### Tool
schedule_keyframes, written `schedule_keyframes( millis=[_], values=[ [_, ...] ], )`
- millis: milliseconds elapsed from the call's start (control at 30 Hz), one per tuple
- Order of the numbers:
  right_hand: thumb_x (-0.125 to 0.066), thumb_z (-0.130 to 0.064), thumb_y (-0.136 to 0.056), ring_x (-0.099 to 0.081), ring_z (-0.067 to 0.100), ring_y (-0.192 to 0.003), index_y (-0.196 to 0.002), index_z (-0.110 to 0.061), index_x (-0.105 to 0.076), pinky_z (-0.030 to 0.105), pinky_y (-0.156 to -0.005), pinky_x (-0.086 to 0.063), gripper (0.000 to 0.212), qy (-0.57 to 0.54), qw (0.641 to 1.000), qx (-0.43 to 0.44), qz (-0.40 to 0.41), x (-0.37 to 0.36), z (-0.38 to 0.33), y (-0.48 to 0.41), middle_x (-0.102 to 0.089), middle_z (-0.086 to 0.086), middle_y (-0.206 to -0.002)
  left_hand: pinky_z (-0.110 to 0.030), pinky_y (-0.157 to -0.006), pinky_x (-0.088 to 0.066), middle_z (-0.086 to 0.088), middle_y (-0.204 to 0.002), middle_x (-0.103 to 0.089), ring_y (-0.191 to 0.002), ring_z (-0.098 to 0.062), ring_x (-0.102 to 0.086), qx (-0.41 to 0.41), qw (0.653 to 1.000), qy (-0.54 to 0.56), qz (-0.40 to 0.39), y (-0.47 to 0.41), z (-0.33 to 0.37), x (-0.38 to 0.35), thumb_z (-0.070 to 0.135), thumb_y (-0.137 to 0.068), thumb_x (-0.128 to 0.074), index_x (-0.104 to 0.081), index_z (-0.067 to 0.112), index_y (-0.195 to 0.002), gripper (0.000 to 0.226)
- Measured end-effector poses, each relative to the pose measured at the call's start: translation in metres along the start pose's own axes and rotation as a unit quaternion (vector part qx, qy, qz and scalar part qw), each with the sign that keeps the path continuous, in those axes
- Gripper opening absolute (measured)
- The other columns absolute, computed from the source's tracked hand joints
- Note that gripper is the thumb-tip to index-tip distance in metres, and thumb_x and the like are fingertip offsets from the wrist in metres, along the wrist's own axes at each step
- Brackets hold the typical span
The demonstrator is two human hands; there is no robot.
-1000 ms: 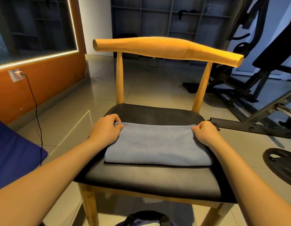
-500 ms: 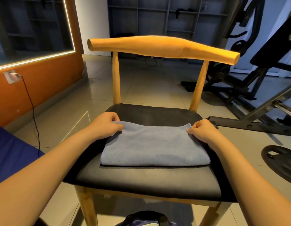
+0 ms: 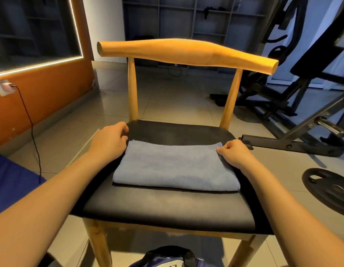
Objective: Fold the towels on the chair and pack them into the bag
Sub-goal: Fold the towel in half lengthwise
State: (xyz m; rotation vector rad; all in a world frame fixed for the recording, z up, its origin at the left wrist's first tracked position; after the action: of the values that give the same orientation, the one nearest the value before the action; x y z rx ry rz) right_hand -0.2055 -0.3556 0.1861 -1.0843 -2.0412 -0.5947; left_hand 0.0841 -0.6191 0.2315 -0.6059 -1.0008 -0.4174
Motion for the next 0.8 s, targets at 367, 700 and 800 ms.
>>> schedule_keyframes(
  millis=[367, 700, 800],
  values=[
    [-0.072, -0.037, -0.092, -0.061, 0.019, -0.097, -0.128, -0.012, -0.061, 0.034, -0.083, -0.051, 0.045, 0.065, 0.987, 0.145, -0.015, 0.006, -0.034, 0.006, -0.064, 0.0, -0.107, -0.05, -0.127, -0.006, 0.003, -0.17, -0.014, -0.157, -0.021, -0.009, -0.1, 0.956, -0.126, -0.247, 0.021, 0.029, -0.085, 0.068, -0.101, -0.018, -0.019, 0.036, -0.161, 0.068],
    [-0.077, -0.032, -0.085, -0.052, 0.015, -0.064, -0.071, -0.012, -0.06, 0.033, -0.062, -0.038, 0.03, 0.048, 0.984, 0.138, -0.105, -0.013, -0.031, 0.0, -0.055, 0.003, -0.068, -0.036, -0.089, -0.05, 0.003, -0.105, -0.065, -0.096, -0.015, -0.059, -0.066, 0.963, -0.014, -0.259, -0.014, 0.031, -0.06, 0.06, -0.083, -0.074, -0.068, 0.023, -0.109, 0.045],
    [-0.078, -0.018, -0.08, -0.059, 0.017, -0.068, -0.077, -0.01, -0.06, 0.032, -0.063, -0.046, 0.02, -0.016, 0.98, 0.138, -0.141, -0.01, -0.038, 0.006, -0.062, 0.007, -0.07, -0.027, -0.07, -0.043, -0.002, -0.085, -0.063, -0.08, -0.014, -0.057, -0.053, 0.941, -0.009, -0.334, -0.013, 0.038, -0.058, 0.04, -0.087, -0.078, -0.067, 0.014, -0.083, 0.029]
  ],
)
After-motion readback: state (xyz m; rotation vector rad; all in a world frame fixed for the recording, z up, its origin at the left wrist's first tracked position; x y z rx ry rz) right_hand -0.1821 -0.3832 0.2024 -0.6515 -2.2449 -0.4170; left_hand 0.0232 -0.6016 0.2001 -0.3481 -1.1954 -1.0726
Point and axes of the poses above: each hand's wrist, its own y-axis away from the middle knuckle, its own x-axis out of the back of the hand, z = x × y, the point moved 10 cm from there along -y, towards the middle knuckle
